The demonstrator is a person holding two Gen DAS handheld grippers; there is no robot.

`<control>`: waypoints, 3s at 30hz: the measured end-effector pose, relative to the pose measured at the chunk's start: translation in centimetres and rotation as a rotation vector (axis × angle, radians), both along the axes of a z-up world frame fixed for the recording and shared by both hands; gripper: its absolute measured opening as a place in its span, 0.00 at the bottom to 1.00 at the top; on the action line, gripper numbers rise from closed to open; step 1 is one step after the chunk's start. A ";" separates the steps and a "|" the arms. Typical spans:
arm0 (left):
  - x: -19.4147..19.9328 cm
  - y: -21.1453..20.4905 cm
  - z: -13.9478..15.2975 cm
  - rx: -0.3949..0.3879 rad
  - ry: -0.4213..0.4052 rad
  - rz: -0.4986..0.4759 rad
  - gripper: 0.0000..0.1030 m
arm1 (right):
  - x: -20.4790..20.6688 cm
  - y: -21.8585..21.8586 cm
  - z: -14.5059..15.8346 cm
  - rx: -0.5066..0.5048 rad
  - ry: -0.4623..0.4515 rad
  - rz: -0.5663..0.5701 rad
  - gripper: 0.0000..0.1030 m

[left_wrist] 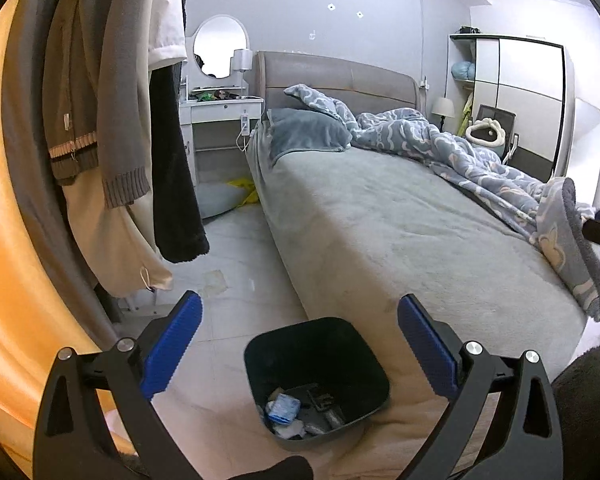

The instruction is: Collect trash

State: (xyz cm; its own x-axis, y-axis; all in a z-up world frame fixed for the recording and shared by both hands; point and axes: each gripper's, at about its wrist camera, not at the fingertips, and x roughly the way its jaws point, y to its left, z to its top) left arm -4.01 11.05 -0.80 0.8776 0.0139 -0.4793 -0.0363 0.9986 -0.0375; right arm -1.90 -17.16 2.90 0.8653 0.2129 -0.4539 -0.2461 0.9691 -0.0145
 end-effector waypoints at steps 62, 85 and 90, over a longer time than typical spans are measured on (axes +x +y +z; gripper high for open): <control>-0.4 -2.5 -1.3 -0.023 0.005 0.011 0.97 | -3.9 -4.5 -1.4 0.082 -0.010 0.073 0.97; -0.4 -2.6 -1.4 -0.024 0.008 0.010 0.97 | -3.8 -4.5 -1.4 0.082 -0.008 0.073 0.97; -0.4 -2.5 -1.4 -0.023 0.007 0.010 0.97 | -3.9 -4.5 -1.4 0.084 -0.008 0.072 0.97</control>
State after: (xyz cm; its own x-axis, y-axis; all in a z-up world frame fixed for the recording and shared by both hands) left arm -4.37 8.54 -2.15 0.8739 0.0116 -0.4860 -0.0469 0.9971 -0.0605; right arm -5.76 -21.69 1.47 0.8498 0.3120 -0.4248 -0.3155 0.9468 0.0641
